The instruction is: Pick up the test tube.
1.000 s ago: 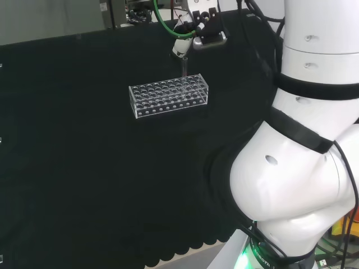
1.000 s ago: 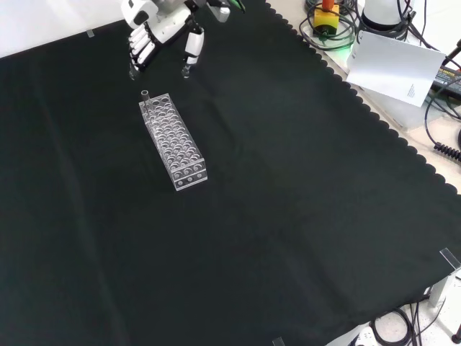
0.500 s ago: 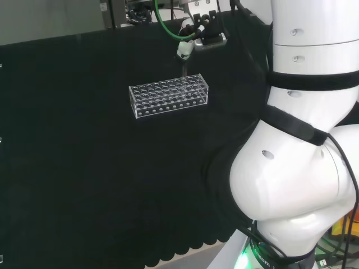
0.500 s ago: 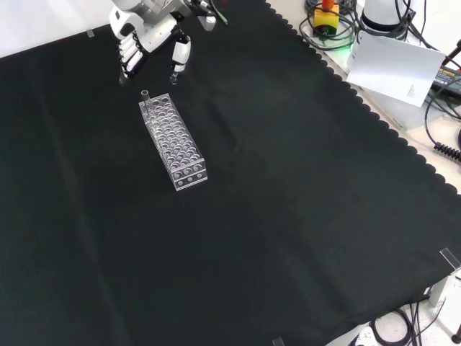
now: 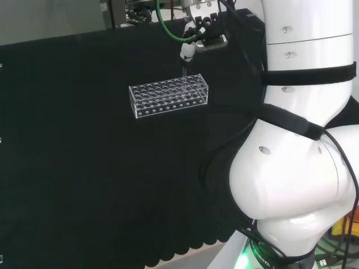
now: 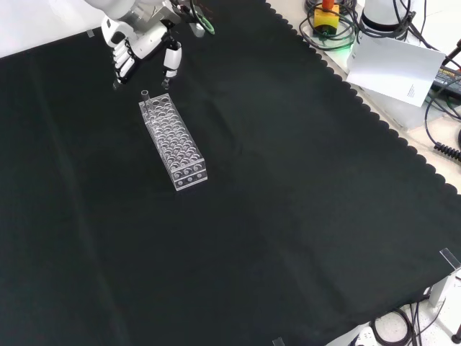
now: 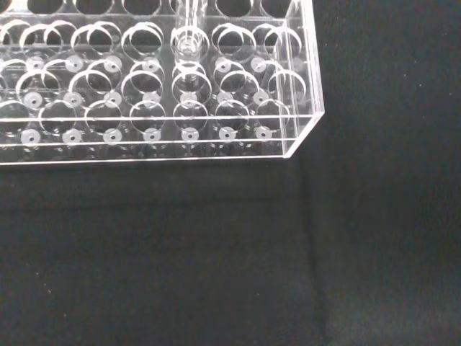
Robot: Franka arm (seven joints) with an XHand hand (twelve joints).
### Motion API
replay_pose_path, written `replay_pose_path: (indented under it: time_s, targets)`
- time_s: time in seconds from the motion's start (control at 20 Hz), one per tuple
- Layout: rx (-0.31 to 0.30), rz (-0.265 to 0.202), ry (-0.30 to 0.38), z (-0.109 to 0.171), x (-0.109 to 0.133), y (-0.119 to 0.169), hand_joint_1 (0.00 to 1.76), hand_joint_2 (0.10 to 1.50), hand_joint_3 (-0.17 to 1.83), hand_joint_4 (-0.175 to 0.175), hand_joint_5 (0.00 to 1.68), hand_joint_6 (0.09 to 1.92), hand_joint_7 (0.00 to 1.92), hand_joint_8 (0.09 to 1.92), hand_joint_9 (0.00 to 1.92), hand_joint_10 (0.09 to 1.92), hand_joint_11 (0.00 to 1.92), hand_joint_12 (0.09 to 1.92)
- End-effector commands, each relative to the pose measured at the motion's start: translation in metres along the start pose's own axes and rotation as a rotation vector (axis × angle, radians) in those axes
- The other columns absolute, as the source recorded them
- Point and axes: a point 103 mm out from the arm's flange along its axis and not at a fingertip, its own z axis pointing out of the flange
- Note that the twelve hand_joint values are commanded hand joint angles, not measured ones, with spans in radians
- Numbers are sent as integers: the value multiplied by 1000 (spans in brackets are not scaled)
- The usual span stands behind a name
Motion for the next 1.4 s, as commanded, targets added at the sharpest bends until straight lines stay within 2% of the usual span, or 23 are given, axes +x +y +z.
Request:
replay_pose_path:
  time_s: [0.05,0.35,0.6,1.05,1.4]
  targets:
    - [-7,-14,32,4,3,3,734,1048,-175,-11,216,87,52,871,4,962,0,1452]
    - [-16,-44,51,10,14,6,749,1047,-175,-18,242,87,136,918,30,981,0,1470]
    - [-13,-55,36,13,21,9,762,1047,-175,-22,261,87,221,941,46,985,0,1488]
    - [-5,-51,-24,23,23,12,795,1047,-175,-32,330,87,362,951,105,981,0,1503]
    - [-4,-42,-18,31,22,12,836,1046,-175,-43,411,87,503,938,219,952,0,1533]
